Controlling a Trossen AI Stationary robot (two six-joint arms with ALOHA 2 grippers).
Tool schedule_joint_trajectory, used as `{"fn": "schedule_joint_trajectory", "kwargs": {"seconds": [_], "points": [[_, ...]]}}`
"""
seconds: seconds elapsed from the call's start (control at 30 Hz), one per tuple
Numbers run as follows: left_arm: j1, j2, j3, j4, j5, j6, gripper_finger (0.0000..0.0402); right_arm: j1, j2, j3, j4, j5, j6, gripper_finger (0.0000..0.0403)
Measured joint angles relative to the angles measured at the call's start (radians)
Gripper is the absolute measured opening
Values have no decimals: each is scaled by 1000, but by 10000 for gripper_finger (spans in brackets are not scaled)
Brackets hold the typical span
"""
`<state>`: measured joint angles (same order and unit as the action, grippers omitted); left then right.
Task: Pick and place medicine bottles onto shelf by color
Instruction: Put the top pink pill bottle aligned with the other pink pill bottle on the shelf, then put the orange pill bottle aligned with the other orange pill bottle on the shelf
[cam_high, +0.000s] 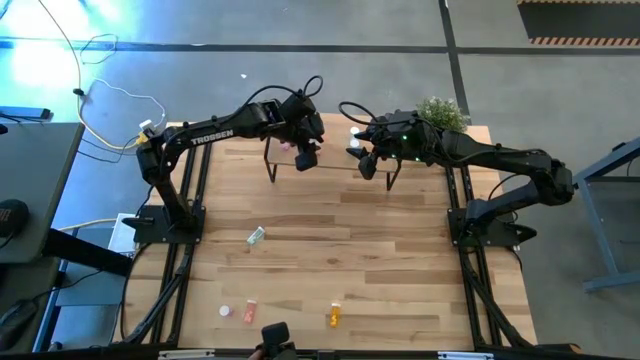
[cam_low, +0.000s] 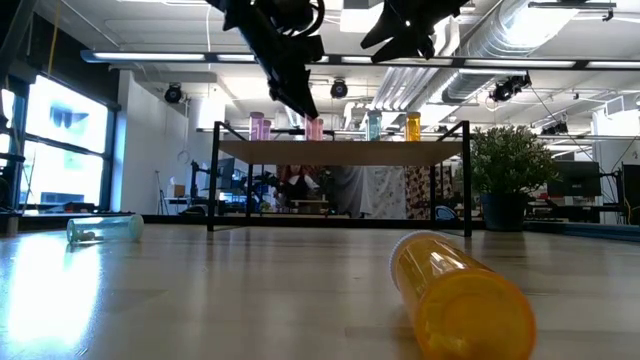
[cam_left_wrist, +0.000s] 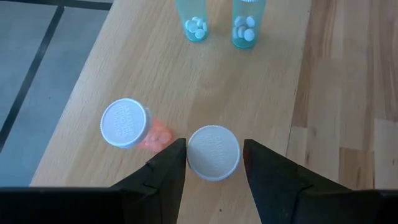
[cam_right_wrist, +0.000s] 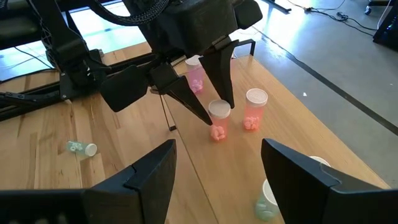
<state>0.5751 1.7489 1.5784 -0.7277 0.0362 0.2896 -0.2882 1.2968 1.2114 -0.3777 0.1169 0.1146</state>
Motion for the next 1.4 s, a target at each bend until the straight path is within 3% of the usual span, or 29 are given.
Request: {"fn": "schedule_joint_trajectory", "kwargs": {"seconds": [0.4, 0.57, 0.77, 0.93, 1.1, 1.4], "points": [[0, 0, 71, -48, 0, -25, 153, 0, 0, 0, 0, 0, 17, 227], [0, 0, 105, -69, -7, -27, 170, 1, 0, 0, 0, 0, 26, 227], [1, 0, 218, -171, -48, -51, 183, 15, 0, 0, -5, -17, 110, 227], [-4, -50, 245, -237, 2, -80, 184, 67, 0, 0, -46, -21, 242, 227], [-24, -142, 129, -214, 128, -109, 184, 154, 0, 0, -111, -21, 454, 227], [-135, -305, -147, -35, 137, -150, 184, 356, 0, 0, -151, -16, 919, 227]]}}
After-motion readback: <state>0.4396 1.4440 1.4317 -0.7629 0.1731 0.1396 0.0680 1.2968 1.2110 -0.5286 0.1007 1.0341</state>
